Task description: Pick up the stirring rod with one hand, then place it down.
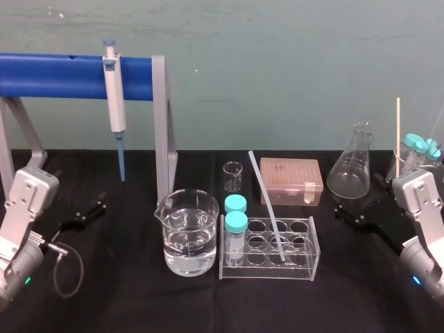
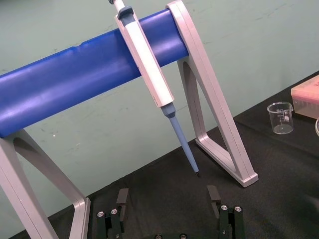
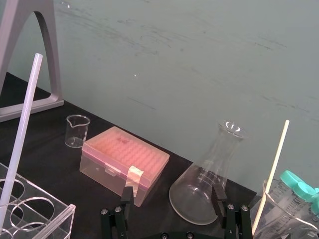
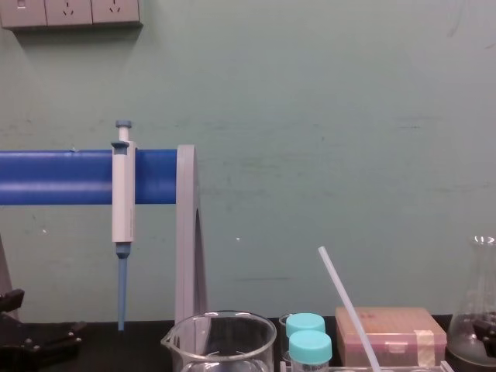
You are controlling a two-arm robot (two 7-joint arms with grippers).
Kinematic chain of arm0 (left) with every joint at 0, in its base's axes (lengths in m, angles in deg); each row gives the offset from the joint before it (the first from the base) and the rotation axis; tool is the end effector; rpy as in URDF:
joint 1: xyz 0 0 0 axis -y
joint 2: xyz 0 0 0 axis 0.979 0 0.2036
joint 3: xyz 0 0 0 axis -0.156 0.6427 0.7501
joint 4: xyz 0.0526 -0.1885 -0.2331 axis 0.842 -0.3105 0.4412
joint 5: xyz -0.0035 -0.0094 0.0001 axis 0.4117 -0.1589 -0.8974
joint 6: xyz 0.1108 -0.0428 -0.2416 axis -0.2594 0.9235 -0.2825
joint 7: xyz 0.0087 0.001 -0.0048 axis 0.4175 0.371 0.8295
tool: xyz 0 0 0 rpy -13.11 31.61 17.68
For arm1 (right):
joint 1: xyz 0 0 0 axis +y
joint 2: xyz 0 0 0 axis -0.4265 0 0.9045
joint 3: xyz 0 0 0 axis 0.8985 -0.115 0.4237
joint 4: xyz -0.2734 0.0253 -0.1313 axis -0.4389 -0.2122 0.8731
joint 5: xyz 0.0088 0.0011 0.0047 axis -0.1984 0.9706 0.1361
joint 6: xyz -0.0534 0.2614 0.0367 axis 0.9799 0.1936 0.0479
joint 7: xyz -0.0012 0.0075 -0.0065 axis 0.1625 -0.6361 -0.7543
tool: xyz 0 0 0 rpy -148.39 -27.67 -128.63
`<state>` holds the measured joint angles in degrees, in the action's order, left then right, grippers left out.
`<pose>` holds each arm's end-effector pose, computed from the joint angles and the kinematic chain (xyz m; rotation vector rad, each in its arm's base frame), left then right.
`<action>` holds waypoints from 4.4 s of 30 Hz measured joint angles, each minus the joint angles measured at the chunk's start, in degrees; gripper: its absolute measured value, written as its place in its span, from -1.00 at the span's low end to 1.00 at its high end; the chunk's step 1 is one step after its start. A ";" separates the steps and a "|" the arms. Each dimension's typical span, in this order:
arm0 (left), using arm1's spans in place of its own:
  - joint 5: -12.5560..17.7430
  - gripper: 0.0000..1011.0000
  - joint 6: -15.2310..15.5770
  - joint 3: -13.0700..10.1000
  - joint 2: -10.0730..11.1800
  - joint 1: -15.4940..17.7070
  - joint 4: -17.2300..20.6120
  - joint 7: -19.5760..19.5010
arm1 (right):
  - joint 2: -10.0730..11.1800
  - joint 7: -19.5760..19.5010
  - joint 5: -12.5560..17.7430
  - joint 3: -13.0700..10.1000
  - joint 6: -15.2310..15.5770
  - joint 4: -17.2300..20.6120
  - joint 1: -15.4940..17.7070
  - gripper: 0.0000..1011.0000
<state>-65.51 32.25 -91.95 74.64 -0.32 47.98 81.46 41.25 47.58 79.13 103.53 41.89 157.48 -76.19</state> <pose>0.3229 0.1013 -0.3062 0.3044 -0.2851 1.2480 0.3230 -0.1012 -0.3062 -0.3042 -0.2849 -1.2478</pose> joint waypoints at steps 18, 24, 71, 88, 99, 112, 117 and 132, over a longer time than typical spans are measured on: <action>0.00 0.98 0.00 0.00 0.00 0.00 0.00 0.00 | 0.00 0.00 0.00 0.00 0.00 0.00 0.00 0.98; 0.00 0.98 0.00 0.00 0.00 0.00 0.00 0.00 | 0.00 0.00 0.00 0.00 -0.01 0.00 0.00 0.98; 0.00 0.98 0.00 0.00 0.00 0.00 0.00 0.00 | -0.34 1.89 1.35 -1.55 -0.04 0.62 -0.10 0.98; 0.00 0.98 0.00 0.00 0.00 0.00 0.00 0.00 | -5.54 21.48 25.63 -7.08 17.06 4.54 -4.80 0.98; 0.00 0.98 0.00 0.00 0.00 0.00 0.00 0.00 | -7.69 25.04 25.34 -2.06 20.43 1.13 -10.41 0.98; 0.00 0.98 0.00 0.00 0.00 0.00 0.00 0.00 | -9.77 25.25 21.52 1.61 21.04 -3.19 -14.31 0.98; 0.00 0.98 0.00 0.00 0.00 0.00 0.00 0.00 | -10.57 24.28 19.74 2.37 21.71 -4.43 -15.05 0.98; 0.00 0.98 0.00 0.00 0.00 0.00 0.00 0.00 | -11.34 23.67 16.52 2.45 22.43 -5.17 -15.36 0.98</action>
<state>-65.51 32.25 -91.95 74.64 -0.32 47.98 81.46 29.91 71.24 95.65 105.98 64.32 152.30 -91.55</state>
